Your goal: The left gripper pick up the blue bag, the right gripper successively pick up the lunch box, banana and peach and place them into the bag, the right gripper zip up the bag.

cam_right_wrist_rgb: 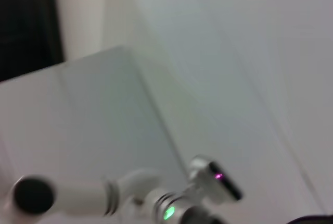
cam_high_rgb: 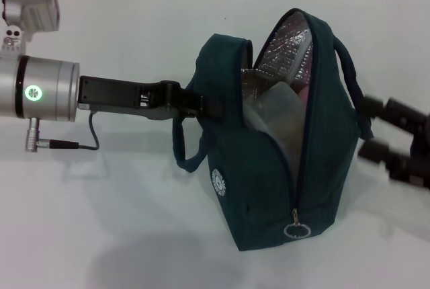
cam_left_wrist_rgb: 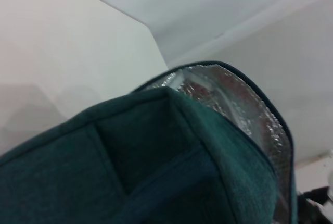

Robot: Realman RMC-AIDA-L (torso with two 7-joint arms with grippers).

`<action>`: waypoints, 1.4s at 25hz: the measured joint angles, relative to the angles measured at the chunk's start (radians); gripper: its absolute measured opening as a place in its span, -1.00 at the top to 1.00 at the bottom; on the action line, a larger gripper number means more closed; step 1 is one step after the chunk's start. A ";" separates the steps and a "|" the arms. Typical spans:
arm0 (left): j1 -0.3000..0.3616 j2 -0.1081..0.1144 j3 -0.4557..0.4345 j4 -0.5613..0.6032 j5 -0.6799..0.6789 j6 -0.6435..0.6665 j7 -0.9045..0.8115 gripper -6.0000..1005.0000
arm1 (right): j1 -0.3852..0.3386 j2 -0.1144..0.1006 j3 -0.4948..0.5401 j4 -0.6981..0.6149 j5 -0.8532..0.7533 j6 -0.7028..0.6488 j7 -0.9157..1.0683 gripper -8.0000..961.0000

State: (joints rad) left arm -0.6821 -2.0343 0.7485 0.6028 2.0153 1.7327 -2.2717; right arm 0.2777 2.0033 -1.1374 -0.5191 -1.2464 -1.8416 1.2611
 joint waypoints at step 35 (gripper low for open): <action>0.011 -0.012 0.012 0.000 0.001 -0.035 0.009 0.92 | 0.046 0.019 -0.061 0.309 -0.262 0.204 -0.463 -0.77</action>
State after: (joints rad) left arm -0.6708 -2.0460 0.7609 0.6029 2.0165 1.6979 -2.2631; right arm 0.3237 2.0221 -1.1985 -0.2101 -1.5087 -1.6377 0.7979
